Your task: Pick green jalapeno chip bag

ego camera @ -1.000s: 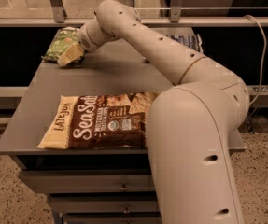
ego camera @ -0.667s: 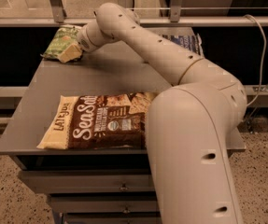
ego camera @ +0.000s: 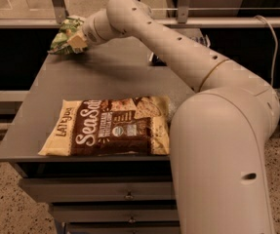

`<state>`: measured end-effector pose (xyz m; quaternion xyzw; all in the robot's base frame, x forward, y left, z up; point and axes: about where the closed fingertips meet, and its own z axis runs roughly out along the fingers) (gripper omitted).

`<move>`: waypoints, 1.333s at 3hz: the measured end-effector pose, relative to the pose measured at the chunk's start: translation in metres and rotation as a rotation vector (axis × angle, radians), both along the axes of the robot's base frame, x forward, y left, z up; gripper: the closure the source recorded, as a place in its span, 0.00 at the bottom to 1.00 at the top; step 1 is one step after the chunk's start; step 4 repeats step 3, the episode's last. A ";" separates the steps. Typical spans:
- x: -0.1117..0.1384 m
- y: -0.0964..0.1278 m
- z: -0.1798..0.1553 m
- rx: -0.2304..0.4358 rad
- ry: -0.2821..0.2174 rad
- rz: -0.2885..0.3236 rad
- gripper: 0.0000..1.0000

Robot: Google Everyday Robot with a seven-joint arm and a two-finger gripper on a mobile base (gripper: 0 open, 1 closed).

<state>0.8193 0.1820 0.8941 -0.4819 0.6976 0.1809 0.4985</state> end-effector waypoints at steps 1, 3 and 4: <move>-0.019 0.012 0.052 0.057 -0.117 0.061 1.00; -0.077 -0.005 0.131 0.166 -0.262 0.195 1.00; -0.077 -0.005 0.131 0.166 -0.262 0.195 1.00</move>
Offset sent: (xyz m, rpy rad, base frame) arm -0.0623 0.0186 0.1480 0.2411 -0.3104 0.2176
